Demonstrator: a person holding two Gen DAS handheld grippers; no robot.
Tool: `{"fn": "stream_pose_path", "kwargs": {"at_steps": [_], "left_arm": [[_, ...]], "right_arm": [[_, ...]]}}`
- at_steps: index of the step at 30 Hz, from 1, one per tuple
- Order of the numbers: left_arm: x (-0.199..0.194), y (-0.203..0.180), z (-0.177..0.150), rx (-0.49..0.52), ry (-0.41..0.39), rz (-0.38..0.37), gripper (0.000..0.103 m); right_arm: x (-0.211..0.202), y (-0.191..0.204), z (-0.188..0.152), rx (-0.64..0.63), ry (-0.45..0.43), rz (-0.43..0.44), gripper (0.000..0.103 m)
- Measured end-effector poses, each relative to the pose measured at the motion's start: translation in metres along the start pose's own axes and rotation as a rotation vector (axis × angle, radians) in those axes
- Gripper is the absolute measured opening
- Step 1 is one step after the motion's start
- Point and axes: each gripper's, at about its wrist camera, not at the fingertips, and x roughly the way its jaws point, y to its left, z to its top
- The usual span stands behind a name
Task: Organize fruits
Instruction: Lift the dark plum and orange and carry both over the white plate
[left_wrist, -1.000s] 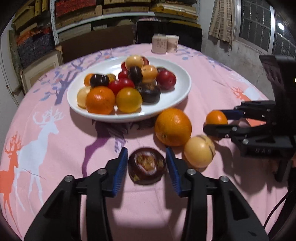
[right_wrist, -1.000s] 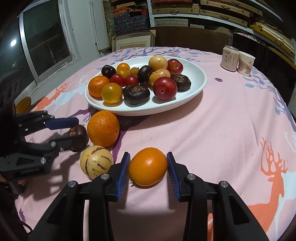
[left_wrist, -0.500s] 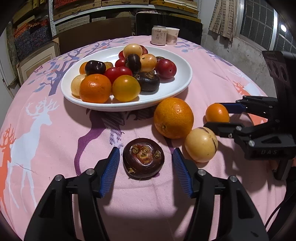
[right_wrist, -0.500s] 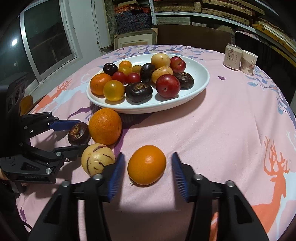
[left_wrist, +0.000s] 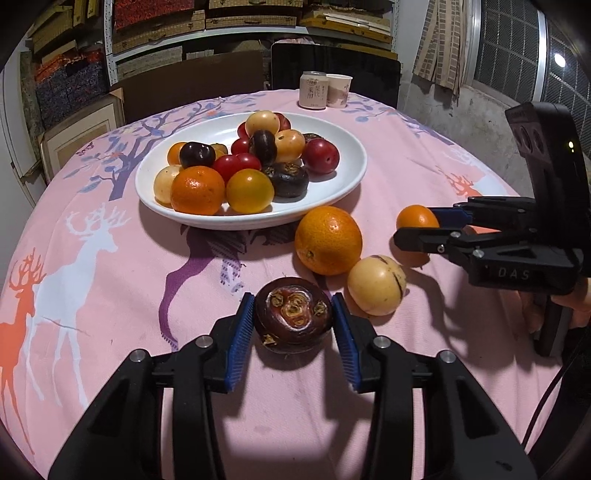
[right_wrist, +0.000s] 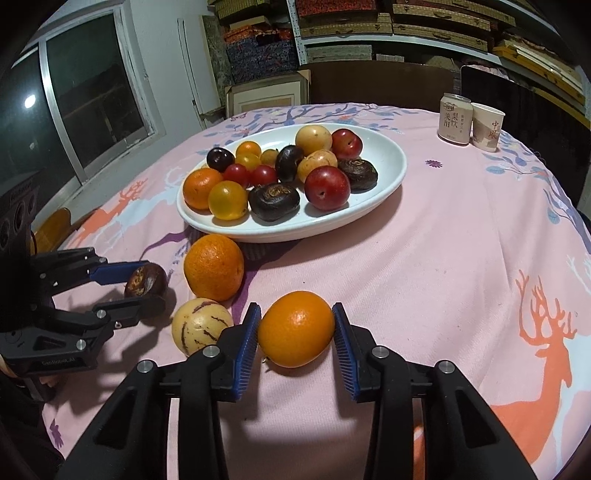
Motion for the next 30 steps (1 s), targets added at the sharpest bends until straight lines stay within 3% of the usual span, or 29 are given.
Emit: {"fn": "stream_pose_path", "kwargs": {"at_steps": [9,18,21,25,30], "left_arm": [[-0.015,-0.003,-0.003,-0.010,-0.031,0.040,0.041],[-0.027,0.006,0.007,-0.032,-0.075,0.064,0.041],[-0.032,0.013,0.023,-0.044,-0.096,0.065,0.041],[-0.039,0.017,0.027,-0.050,-0.112,0.060,0.041],[-0.036,0.017,0.015,-0.065,-0.090,0.041,0.041]], "right_arm": [[-0.019,-0.006,0.001,0.045,-0.097,0.035,0.040],[-0.031,-0.011,0.008,0.094,-0.118,0.080,0.037],[-0.033,-0.010,0.019,0.066,-0.116,0.050,0.037],[-0.033,0.004,0.017,-0.018,-0.053,0.074,0.045],[-0.007,0.023,-0.005,-0.124,0.088,0.019,0.044]]}}
